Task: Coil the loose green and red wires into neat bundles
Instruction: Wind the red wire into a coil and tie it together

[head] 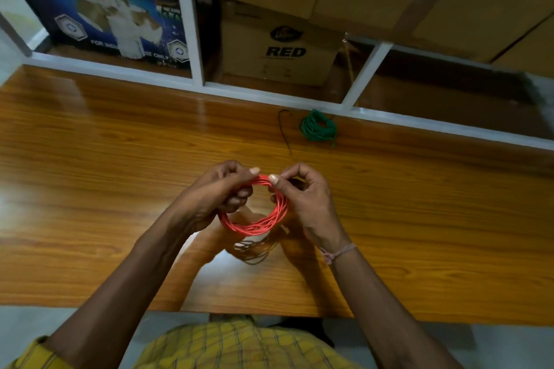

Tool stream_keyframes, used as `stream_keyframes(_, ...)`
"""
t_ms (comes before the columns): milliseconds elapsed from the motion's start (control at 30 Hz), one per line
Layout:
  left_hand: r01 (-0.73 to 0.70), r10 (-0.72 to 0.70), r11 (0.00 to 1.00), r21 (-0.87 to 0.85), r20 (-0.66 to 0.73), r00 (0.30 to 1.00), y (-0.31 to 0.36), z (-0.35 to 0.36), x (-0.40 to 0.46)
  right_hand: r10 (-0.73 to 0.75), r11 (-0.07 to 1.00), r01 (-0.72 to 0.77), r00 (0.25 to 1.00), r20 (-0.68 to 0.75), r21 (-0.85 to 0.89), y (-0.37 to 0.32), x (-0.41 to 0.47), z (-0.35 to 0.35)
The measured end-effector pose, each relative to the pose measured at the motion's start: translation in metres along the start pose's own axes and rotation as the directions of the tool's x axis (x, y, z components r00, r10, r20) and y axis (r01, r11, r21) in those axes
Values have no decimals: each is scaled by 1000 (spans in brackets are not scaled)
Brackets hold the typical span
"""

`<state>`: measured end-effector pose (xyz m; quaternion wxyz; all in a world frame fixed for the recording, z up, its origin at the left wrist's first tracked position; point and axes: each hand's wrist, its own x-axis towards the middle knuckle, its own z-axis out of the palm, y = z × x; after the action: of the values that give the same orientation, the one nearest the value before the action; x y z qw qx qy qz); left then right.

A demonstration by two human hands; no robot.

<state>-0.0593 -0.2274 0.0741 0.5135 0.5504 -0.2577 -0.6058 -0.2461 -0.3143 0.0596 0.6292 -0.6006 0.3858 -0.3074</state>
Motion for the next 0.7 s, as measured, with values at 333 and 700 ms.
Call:
stream_keyframes(333,-51,50,999,-12,-67,997,0,3,27,132,989,-133,991,16,59,12,43,-12)
stream_keyframes(700,-15,-18,988,-157,-207,978,-8,-21,36,-151,732,-86,947,-285,-676,62,183,-10)
